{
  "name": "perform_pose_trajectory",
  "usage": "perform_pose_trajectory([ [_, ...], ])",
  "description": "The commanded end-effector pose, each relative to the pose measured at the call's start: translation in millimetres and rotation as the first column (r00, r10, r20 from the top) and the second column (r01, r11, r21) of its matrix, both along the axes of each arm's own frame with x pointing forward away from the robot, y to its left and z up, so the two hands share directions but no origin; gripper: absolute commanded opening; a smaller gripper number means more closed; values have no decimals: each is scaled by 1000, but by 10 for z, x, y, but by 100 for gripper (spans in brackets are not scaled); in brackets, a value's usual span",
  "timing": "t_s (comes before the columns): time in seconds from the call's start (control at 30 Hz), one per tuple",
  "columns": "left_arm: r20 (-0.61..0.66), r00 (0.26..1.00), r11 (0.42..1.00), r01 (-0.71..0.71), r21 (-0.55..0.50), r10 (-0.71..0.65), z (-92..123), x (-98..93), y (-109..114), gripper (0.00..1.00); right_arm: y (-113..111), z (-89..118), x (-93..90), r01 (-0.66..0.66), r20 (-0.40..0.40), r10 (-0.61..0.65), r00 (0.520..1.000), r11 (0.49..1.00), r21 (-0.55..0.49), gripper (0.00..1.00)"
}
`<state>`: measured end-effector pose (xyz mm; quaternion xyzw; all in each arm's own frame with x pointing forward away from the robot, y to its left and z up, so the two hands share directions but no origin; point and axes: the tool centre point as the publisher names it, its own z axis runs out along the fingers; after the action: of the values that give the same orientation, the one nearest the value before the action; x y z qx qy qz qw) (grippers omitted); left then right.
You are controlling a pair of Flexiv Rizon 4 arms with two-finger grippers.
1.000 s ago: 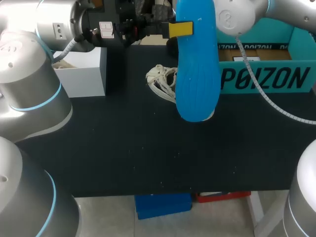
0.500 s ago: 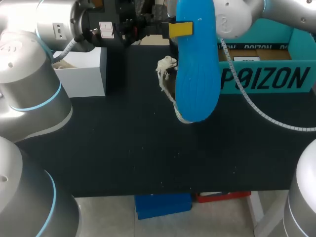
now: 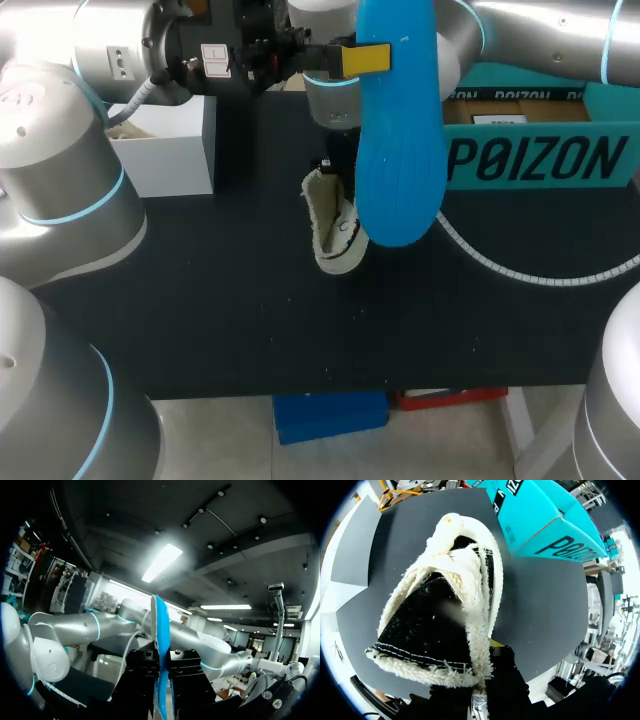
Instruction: Take the shoe out of the shoebox, open the shoe tongue, remove and reinsert the insole, then place the shoe into the shoebox
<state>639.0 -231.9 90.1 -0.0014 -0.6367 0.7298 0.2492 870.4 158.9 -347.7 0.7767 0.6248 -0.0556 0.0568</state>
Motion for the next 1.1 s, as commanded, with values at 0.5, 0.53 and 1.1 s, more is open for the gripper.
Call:
perform_pose_trajectory([
  [0.5,0,1000,1000,-3,1,3,-6,-9,-13,0,236,-305,83,-147,23,146,989,988,53,0],
  [0.53,0,1000,1000,-3,1,3,-6,-9,-13,0,243,-313,85,-155,23,154,988,986,56,0],
  [1.1,0,1000,1000,-3,1,3,-6,-9,-13,0,186,-437,39,-235,101,219,971,952,196,100],
])
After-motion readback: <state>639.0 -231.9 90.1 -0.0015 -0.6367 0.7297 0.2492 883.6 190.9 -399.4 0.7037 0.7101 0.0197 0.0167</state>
